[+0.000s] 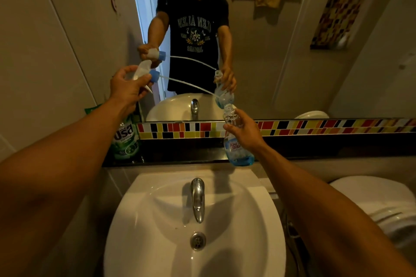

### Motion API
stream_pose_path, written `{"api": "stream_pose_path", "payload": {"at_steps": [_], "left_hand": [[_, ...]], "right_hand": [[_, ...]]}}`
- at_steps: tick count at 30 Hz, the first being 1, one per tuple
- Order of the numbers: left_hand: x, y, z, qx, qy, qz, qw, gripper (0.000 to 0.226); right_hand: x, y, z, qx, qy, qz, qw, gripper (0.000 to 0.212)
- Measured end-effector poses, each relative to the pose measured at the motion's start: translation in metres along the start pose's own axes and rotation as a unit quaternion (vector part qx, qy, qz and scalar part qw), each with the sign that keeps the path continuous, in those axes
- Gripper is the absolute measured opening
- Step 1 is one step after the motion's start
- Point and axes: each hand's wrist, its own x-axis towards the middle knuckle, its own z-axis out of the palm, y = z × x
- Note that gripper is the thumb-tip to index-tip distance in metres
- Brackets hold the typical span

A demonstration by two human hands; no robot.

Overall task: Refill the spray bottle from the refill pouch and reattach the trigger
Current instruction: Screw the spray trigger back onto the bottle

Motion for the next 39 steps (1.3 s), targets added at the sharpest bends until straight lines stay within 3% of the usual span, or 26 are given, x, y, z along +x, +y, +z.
{"api": "stream_pose_path", "payload": {"at_steps": [11,20,39], "left_hand": [[-0.016,0.017,0.008,0.009,-0.067,0.016,0.998,0.044],[-0.038,0.046,0.051,0.010,-0.180,0.045,0.983,0.051],[-0.051,0.018,0.101,0.112,-0.287,0.136,0.942,0.049]], "right_hand": [[0.000,-0.017,0.008,-0.030,-0.004,-0.012,0.999,0.061],[0.003,-0.047,0.024,-0.022,-0.042,-0.036,0.998,0.064],[0.014,-0.081,0.031,-0.015,-0.024,-0.020,0.999,0.066]]}}
